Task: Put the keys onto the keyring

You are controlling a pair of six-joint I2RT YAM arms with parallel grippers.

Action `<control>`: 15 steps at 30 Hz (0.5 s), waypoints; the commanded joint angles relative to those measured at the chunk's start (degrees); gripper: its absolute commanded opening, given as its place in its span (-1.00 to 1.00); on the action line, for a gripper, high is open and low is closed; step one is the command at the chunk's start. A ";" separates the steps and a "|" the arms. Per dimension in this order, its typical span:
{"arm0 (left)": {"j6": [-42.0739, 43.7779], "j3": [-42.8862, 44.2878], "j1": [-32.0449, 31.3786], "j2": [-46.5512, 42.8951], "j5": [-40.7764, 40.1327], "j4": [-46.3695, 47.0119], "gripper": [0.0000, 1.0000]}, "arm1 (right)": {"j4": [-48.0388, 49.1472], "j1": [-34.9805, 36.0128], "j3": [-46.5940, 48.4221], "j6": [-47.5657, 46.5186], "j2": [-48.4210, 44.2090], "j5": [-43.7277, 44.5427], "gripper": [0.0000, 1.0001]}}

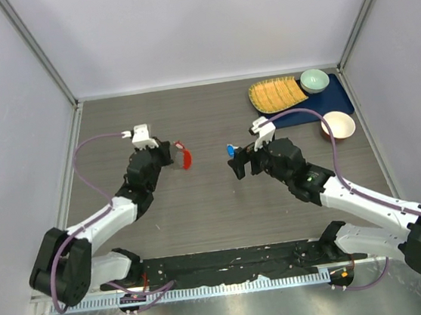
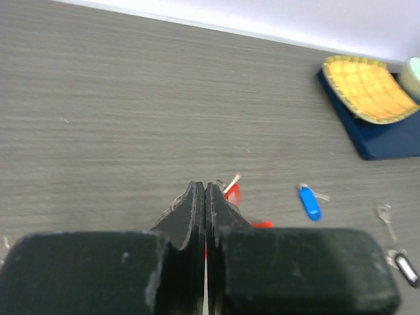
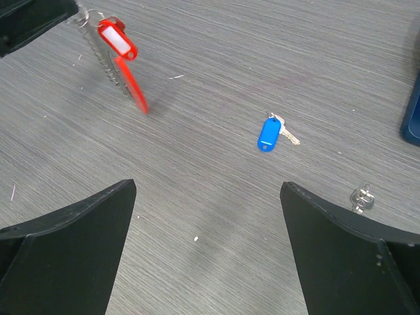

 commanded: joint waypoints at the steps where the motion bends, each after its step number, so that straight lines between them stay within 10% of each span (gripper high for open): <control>1: -8.35 -7.58 -0.57 -8.53 2.45 -1.72 -1.00 | 1.07 -0.18 -0.49 -0.20 -1.85 0.47 0.98; 15: -19.78 -19.99 -1.80 -37.64 10.44 -33.72 -0.87 | 3.35 -0.18 -2.25 2.00 -0.79 -2.51 0.97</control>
